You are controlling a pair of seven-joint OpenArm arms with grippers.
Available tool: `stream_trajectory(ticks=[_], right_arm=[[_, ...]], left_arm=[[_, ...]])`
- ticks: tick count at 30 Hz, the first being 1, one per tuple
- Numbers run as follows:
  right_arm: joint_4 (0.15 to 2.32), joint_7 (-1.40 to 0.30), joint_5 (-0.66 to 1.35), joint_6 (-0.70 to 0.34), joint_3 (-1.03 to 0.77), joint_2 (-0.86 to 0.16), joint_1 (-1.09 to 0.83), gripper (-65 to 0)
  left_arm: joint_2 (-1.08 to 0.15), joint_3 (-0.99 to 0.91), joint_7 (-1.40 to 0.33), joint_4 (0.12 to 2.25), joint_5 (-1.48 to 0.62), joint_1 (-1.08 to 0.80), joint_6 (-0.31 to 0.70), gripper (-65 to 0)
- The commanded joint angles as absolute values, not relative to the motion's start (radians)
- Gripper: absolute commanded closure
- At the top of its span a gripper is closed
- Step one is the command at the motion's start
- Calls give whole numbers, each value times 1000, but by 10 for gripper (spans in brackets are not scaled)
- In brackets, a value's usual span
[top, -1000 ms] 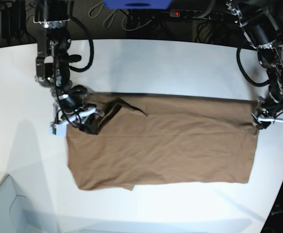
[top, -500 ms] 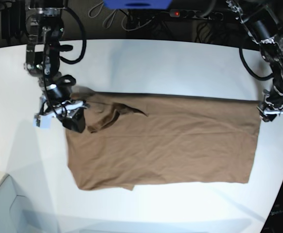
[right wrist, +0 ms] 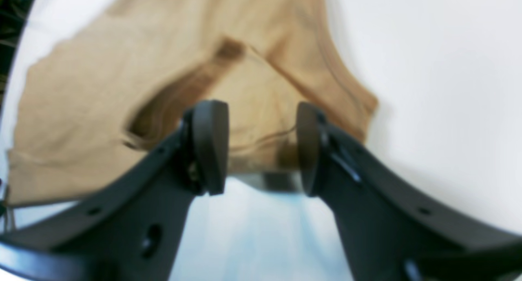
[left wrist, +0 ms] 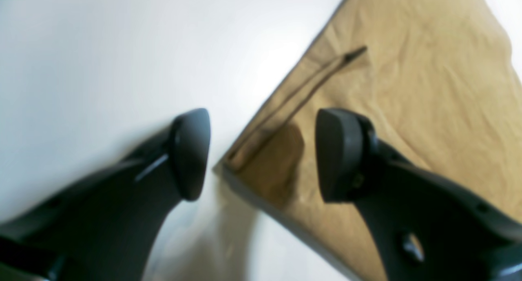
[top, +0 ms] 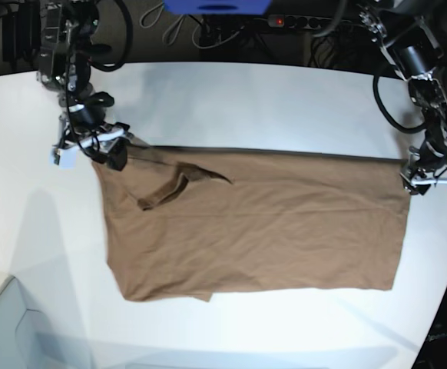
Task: Layout the t-shirt on the table in an organized manner, then fold the t-shirt properly
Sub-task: 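Pull the shirt edge away from the hem with both grippers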
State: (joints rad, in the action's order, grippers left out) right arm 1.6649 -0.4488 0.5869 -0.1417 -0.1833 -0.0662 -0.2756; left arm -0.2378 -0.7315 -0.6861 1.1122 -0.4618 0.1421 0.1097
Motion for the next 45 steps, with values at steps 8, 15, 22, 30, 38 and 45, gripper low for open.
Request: stream_trajectory(ticks=[8, 15, 22, 30, 38, 45], right_arm=[[1652, -420, 598, -154, -188, -79, -266, -309], [1607, -420, 596, -154, -188, -79, -248, -306], [1669, -418, 598, -153, -248, -93, -268, -308], [1670, -421, 596, -153, -242, -125, -280, -310], [1577, -420, 596, -154, -216, -125, -280, -310], [1566, -420, 596, -156, -150, -127, -282, -308]], left_arm=[[-245, -731, -700, 1076, -463, 168, 111, -396], [-249, -661, -700, 1076, -463, 159, 111, -394], [-245, -654, -699, 1075, -463, 140, 111, -395], [-245, -654, -699, 1075, -463, 139, 111, -398], [-245, -653, -699, 1075, -463, 139, 111, -398], [-245, -656, -699, 1058, -463, 139, 111, -399]])
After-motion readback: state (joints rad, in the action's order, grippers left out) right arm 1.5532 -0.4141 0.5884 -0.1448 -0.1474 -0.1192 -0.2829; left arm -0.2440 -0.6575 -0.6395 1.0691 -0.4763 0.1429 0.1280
